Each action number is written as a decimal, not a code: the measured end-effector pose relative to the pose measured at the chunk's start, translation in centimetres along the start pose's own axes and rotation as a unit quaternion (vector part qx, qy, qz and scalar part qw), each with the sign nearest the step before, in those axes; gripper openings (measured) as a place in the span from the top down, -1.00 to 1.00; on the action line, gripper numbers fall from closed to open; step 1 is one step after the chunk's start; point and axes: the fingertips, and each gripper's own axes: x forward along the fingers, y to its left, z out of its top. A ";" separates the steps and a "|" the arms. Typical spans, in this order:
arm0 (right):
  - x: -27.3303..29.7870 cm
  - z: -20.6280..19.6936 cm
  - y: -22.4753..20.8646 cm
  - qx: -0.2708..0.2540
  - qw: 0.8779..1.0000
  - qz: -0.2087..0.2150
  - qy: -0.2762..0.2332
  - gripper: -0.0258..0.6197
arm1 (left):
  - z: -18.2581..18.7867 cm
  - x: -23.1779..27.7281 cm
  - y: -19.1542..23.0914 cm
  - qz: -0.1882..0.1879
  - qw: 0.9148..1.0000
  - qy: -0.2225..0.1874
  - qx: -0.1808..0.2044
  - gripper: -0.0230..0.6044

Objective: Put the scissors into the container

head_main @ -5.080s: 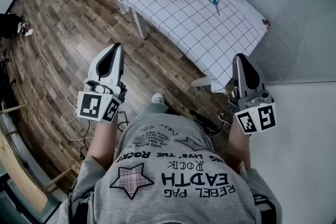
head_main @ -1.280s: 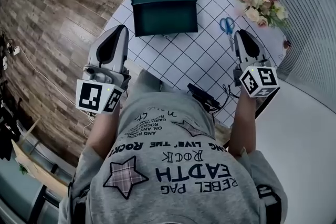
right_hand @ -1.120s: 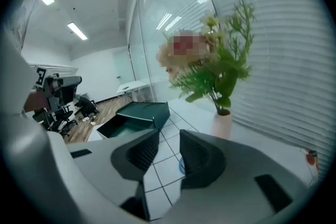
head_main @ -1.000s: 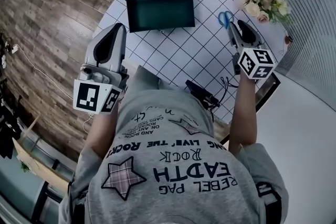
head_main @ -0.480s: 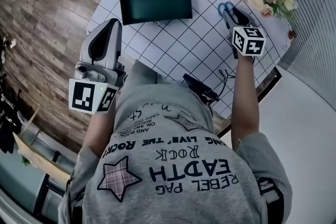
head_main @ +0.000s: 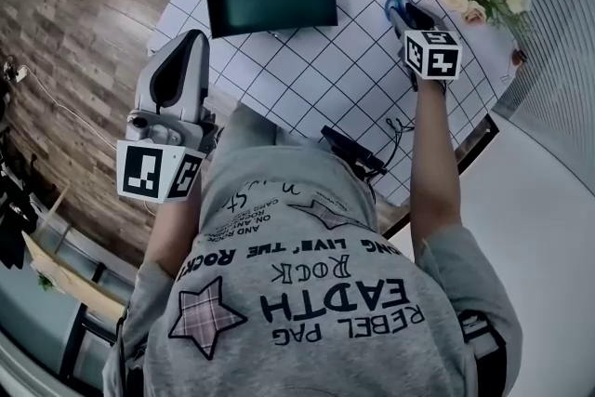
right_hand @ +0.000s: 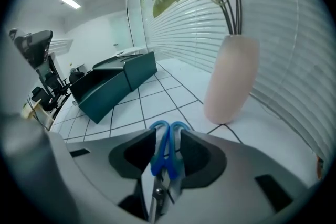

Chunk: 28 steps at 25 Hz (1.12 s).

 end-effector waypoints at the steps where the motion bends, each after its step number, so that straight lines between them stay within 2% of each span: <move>1: 0.0 -0.1 0.0 -0.001 1.000 -0.003 0.003 0.50 | 0.0 -0.1 0.0 0.001 1.000 0.001 0.000 0.89; 7: 0.3 -0.2 -0.2 0.000 1.000 -0.010 0.018 0.53 | -0.2 -0.2 0.2 0.005 1.000 0.000 0.000 0.89; 10: 0.3 -0.2 -0.2 0.000 1.000 -0.015 0.022 0.62 | -0.3 -0.3 0.3 0.006 1.000 0.002 0.001 0.89; 28: -0.3 0.1 0.0 0.007 0.999 -0.027 0.023 0.65 | 0.1 -0.8 0.6 0.006 1.000 -0.007 0.001 0.90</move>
